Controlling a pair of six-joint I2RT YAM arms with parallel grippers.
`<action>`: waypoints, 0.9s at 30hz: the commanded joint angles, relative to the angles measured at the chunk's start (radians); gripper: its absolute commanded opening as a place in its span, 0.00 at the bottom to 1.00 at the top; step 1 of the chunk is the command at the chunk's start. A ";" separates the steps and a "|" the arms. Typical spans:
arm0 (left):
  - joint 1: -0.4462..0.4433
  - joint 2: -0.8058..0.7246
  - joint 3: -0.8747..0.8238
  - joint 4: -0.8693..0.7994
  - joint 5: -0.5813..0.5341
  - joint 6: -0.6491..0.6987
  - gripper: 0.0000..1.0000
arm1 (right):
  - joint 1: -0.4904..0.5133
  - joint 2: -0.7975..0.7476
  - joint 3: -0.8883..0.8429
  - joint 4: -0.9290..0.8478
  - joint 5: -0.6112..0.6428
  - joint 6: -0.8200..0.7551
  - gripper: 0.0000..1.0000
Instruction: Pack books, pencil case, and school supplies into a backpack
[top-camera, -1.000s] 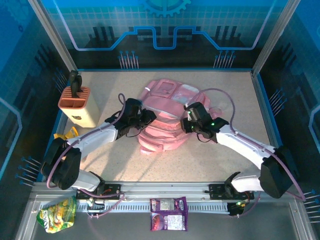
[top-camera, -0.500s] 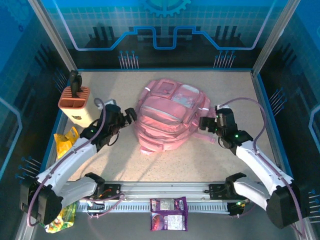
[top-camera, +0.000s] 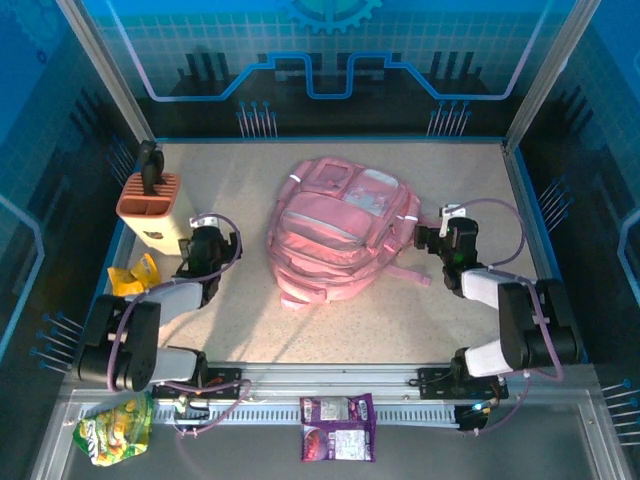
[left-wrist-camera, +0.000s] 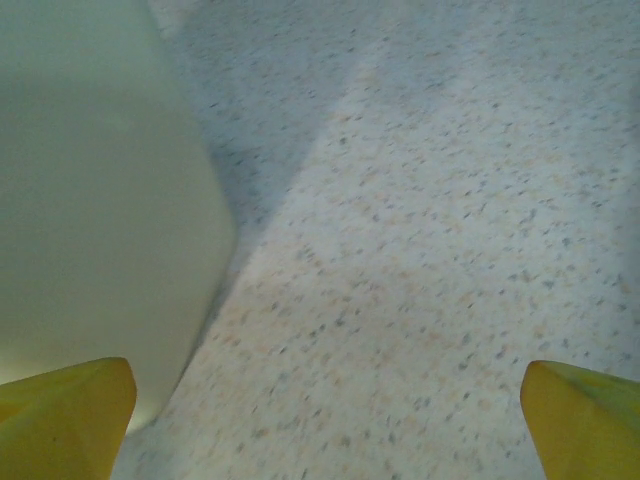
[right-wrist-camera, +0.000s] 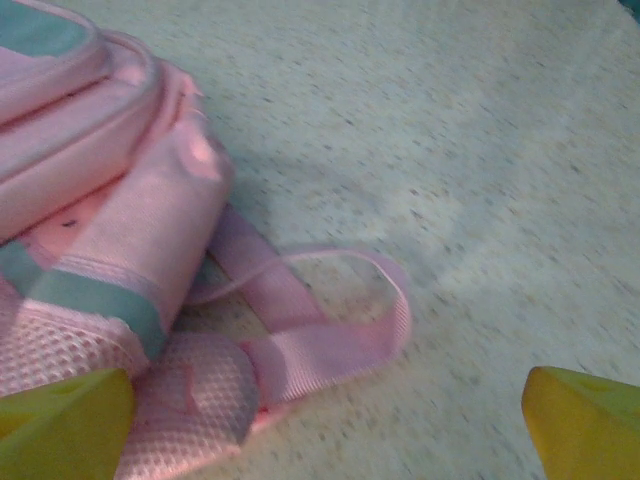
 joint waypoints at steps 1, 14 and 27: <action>0.030 0.025 0.020 0.187 0.222 0.070 0.99 | -0.014 0.083 -0.071 0.346 -0.188 -0.090 1.00; 0.052 0.185 -0.022 0.429 0.226 0.030 0.99 | 0.044 0.075 -0.067 0.319 -0.078 -0.129 1.00; 0.050 0.186 -0.023 0.434 0.223 0.031 0.99 | 0.017 0.075 -0.047 0.283 -0.125 -0.112 1.00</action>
